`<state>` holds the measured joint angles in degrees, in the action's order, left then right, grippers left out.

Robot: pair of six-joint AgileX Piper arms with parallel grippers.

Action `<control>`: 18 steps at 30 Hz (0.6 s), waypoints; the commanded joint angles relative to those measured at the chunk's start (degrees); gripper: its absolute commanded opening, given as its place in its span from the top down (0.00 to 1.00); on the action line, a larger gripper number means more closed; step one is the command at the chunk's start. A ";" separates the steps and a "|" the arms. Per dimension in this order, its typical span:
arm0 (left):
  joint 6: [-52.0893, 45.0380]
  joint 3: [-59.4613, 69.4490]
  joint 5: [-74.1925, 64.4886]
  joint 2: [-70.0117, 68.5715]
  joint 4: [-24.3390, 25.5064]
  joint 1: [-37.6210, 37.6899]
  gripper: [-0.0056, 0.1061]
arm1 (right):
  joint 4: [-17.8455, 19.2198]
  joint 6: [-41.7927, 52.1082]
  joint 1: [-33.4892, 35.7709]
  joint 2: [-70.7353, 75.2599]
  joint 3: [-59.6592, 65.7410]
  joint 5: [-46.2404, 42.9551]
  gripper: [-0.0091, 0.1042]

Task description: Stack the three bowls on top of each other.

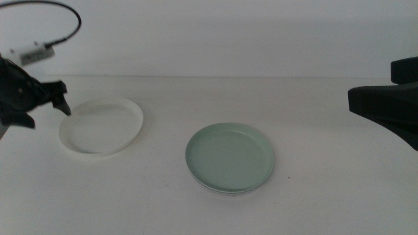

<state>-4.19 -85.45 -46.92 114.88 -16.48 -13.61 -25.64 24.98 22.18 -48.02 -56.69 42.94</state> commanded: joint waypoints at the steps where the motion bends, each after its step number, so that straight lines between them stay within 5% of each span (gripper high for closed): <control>1: -0.45 -0.48 1.44 2.57 -1.98 -0.16 0.11 | -0.09 0.11 0.01 0.24 0.44 -0.64 0.10; 10: -0.45 -1.25 3.36 8.73 -2.58 0.06 0.18 | -0.09 0.11 0.01 0.24 0.44 -0.64 0.10; 18: -0.45 -1.25 3.49 9.62 -3.15 0.06 0.56 | -0.09 0.11 0.01 0.24 0.44 -0.64 0.10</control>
<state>-4.53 -86.94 -42.67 123.18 -18.74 -13.70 -25.64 24.98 22.18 -48.02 -56.69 42.94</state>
